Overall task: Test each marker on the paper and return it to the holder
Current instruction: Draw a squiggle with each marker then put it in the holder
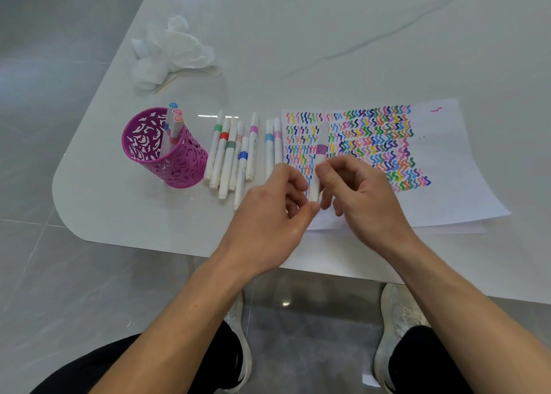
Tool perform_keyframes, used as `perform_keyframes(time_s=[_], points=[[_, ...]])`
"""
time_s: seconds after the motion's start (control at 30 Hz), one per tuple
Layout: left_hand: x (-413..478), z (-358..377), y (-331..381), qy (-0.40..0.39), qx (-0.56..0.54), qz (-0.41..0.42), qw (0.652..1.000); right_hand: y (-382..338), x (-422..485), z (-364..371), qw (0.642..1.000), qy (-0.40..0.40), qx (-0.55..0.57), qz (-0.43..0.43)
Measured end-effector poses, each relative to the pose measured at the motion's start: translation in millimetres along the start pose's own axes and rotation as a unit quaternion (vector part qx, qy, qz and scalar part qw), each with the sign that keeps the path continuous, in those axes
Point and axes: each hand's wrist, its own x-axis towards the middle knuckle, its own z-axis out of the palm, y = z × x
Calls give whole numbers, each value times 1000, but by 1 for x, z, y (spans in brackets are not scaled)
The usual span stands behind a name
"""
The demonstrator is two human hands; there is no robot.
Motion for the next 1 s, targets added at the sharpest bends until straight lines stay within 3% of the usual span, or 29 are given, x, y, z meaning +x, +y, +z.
perform_keyframes(time_s=[0.17, 0.3, 0.4, 0.53, 0.83, 1.0], points=[[3, -5, 0, 25, 10, 1, 1000, -3, 0, -8, 998, 17, -40, -34], [9, -15, 1, 81, 13, 0, 997, -4, -1, -18, 982, -33, -159, -92], [9, -18, 0, 63, 86, 17, 994, -6, -1, -22, 958, -58, -254, -120], [8, -13, 0, 33, 153, 33, 987, -6, -1, -23, 944, -61, -302, -122], [4, -10, 1, -25, 182, 42, 982, -4, -3, -19, 919, -101, -358, -131], [6, -8, 1, 2, 183, 55, 982, -2, -4, -18, 906, -101, -388, -138]])
